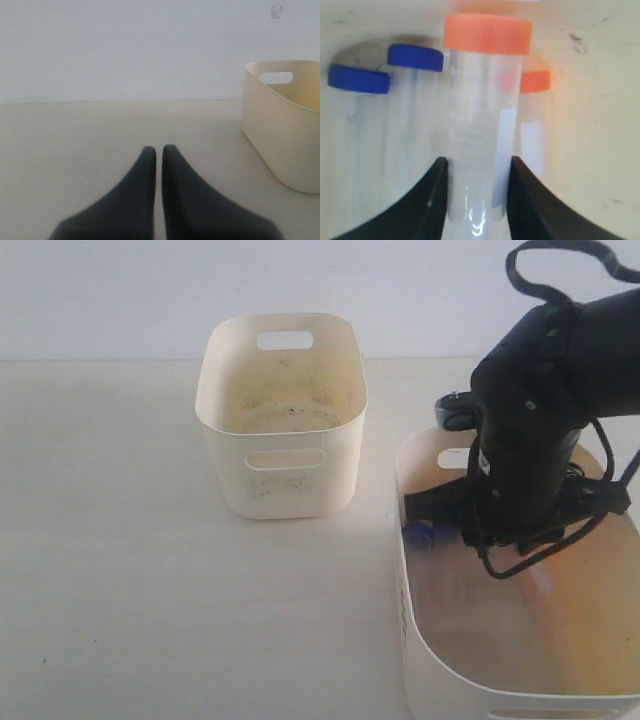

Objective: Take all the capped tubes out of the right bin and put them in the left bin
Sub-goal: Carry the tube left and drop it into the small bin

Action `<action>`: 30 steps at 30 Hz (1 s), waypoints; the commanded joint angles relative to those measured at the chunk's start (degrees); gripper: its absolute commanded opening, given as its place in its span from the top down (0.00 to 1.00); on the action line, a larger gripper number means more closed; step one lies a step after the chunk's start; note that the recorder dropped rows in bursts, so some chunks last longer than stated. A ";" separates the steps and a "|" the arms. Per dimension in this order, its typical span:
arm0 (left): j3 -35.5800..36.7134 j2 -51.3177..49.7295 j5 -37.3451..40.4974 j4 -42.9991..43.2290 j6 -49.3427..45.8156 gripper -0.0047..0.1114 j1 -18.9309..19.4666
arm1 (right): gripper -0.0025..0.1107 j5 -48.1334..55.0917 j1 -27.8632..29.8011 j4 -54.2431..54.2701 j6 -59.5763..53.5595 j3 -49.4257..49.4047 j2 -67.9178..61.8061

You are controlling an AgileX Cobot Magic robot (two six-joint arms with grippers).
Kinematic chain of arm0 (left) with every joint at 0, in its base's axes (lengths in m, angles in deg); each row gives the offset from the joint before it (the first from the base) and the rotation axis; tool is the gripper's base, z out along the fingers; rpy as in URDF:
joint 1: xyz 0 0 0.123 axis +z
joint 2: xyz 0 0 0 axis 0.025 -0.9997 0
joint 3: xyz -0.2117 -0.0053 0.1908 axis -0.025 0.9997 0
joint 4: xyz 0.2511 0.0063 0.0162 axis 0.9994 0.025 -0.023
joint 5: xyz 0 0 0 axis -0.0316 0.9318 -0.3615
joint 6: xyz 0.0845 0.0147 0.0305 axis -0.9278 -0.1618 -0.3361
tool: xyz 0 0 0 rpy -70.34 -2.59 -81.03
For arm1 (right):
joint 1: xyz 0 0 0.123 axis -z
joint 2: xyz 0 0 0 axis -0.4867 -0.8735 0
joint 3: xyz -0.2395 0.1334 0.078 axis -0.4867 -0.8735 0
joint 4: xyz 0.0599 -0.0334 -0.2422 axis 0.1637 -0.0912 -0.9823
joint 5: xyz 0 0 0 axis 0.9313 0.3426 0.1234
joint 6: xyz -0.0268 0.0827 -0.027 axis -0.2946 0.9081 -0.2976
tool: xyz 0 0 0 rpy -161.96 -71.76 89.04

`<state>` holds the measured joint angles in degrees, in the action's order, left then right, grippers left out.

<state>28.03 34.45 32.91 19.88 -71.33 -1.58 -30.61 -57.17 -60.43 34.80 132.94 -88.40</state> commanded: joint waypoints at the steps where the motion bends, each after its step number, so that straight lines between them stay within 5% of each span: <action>1: -0.12 -0.23 -0.38 -0.19 0.24 0.92 -0.41 | 0.98 1.13 0.09 -3.08 -0.62 -0.15 4.43; 8: -0.12 -0.23 -0.38 -0.19 0.24 0.92 -0.41 | 0.98 -2.12 0.09 -8.83 -0.62 -0.15 10.94; 17: -0.12 -0.23 -0.38 -0.19 0.24 0.92 -0.41 | 0.98 -22.80 0.09 -5.83 -0.62 -0.15 18.65; 30: -0.12 -0.23 -0.38 -0.19 0.24 0.92 -0.41 | 0.98 -42.95 -5.09 -3.28 -0.62 4.84 9.75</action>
<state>28.03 34.45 32.91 19.88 -71.33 -1.58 -71.51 -60.73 -63.58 34.34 134.75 -75.16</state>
